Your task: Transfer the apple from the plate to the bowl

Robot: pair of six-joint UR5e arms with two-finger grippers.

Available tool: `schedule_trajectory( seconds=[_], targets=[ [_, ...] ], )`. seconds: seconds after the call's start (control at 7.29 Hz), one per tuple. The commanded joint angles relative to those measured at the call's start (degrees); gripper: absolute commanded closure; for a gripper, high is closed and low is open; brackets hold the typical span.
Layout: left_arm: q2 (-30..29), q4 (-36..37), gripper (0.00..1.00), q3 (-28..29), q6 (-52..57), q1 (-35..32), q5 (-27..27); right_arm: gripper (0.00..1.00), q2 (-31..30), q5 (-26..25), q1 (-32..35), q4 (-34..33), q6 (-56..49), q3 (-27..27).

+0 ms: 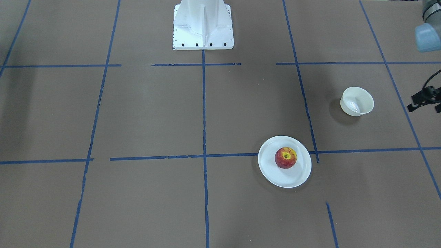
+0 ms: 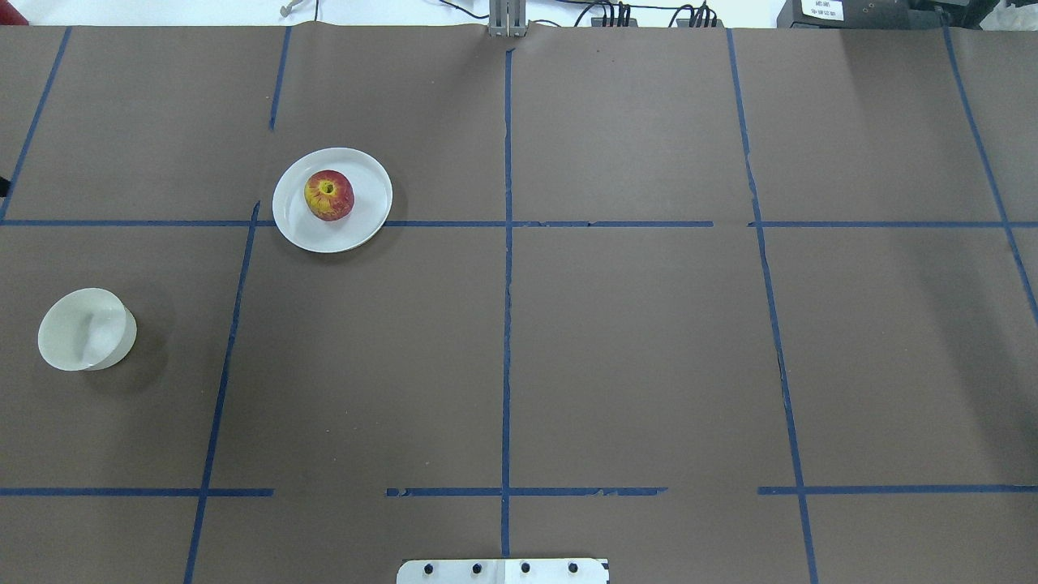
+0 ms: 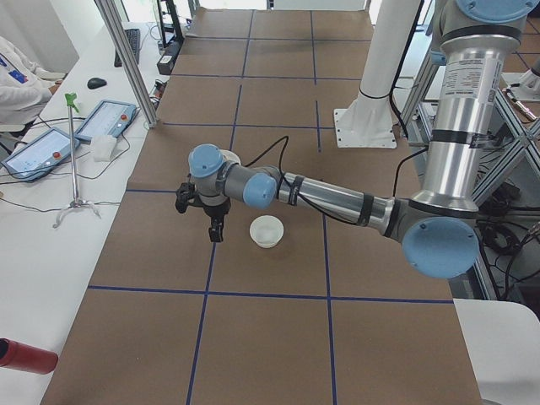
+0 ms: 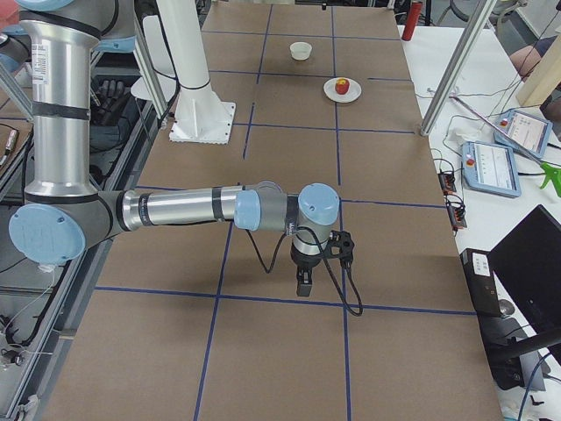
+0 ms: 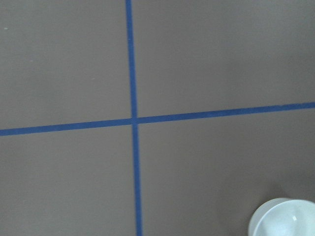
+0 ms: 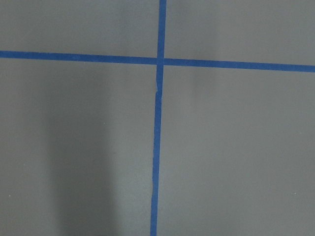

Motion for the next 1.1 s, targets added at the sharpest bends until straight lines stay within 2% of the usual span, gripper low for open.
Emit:
schedule_trajectory(
  seconds=[0.0, 0.14, 0.27, 0.55, 0.96],
  targets=[
    [-9.5, -0.2, 0.00, 0.0, -16.0, 10.4, 0.4, 0.00, 0.0, 0.0, 0.0, 0.0, 0.0, 0.0],
    [-13.1, -0.2, 0.00, -0.1, -23.1, 14.6, 1.4, 0.00, 0.0, 0.0, 0.0, 0.0, 0.0, 0.0],
    [-14.9, -0.1, 0.00, -0.7, -29.7, 18.1, 6.6, 0.00, 0.0, 0.0, 0.0, 0.0, 0.0, 0.0],
    [-15.9, -0.1, 0.00, 0.3, -32.6, 23.9, 10.2, 0.00, 0.0, 0.0, 0.0, 0.0, 0.0, 0.0],
    [-21.0, -0.4, 0.00, 7.2, -35.1, 25.3, 12.4, 0.00, 0.0, 0.0, 0.0, 0.0, 0.0, 0.0]
  ],
)
